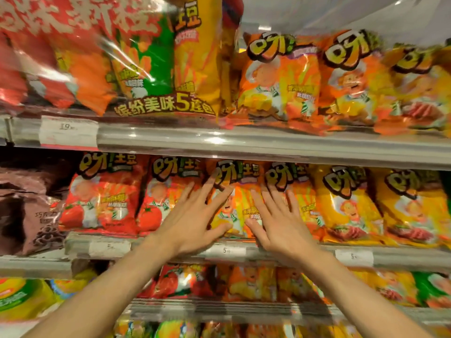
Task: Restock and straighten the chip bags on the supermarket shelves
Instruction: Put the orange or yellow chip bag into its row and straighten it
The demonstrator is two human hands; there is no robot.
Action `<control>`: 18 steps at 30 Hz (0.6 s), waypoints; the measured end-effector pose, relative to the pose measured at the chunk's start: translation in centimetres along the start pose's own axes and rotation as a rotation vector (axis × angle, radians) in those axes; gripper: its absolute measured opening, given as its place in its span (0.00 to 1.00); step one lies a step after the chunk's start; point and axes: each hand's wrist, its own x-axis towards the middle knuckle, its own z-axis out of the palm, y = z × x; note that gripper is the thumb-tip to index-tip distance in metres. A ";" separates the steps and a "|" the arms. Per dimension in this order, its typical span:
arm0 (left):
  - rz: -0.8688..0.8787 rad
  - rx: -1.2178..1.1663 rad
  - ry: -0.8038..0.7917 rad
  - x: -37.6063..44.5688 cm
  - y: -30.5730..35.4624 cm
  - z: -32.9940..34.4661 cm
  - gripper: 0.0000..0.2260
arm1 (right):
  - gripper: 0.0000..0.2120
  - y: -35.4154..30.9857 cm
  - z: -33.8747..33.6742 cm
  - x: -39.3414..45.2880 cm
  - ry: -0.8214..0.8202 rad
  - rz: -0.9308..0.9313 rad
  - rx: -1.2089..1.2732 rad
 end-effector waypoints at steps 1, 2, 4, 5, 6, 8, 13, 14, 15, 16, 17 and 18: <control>0.004 0.000 0.023 -0.1 0.0 0.0 0.36 | 0.36 -0.2 0.2 0.1 0.003 -0.006 0.019; 0.007 -0.003 0.056 -0.3 0.0 -0.1 0.36 | 0.36 -0.3 0.5 0.2 0.013 -0.013 0.041; 0.005 -0.022 0.061 -0.6 -0.3 -0.2 0.36 | 0.35 -0.7 1.0 0.1 0.031 -0.025 0.088; 0.005 -0.035 0.043 -0.7 -0.5 -0.2 0.36 | 0.34 -0.8 1.0 0.1 0.036 -0.029 0.102; 0.006 -0.039 0.030 -0.7 -0.7 -0.1 0.35 | 0.34 -0.9 1.0 0.1 0.038 -0.030 0.106; -0.001 -0.002 0.042 -0.6 -0.7 -0.1 0.32 | 0.34 -0.8 0.6 0.0 0.029 -0.025 0.103; -0.013 0.061 0.204 0.6 0.4 0.1 0.26 | 0.33 -0.3 -1.2 0.4 0.078 -0.019 0.073; -0.023 0.037 0.218 1.0 0.7 0.2 0.26 | 0.32 -0.4 -1.5 0.7 0.099 -0.011 0.079; -0.032 0.018 0.218 1.5 0.9 0.4 0.26 | 0.31 -0.6 -1.7 1.0 0.110 0.001 0.083; -0.041 0.009 0.205 2.0 1.1 0.7 0.27 | 0.31 -0.9 -1.8 1.3 0.111 0.015 0.080; -0.052 0.010 0.181 2.4 1.3 1.0 0.28 | 0.31 -1.1 -1.7 1.4 0.106 0.025 0.068; -0.064 0.018 0.157 2.6 1.4 1.4 0.29 | 0.31 -1.1 -1.5 1.4 0.096 0.032 0.047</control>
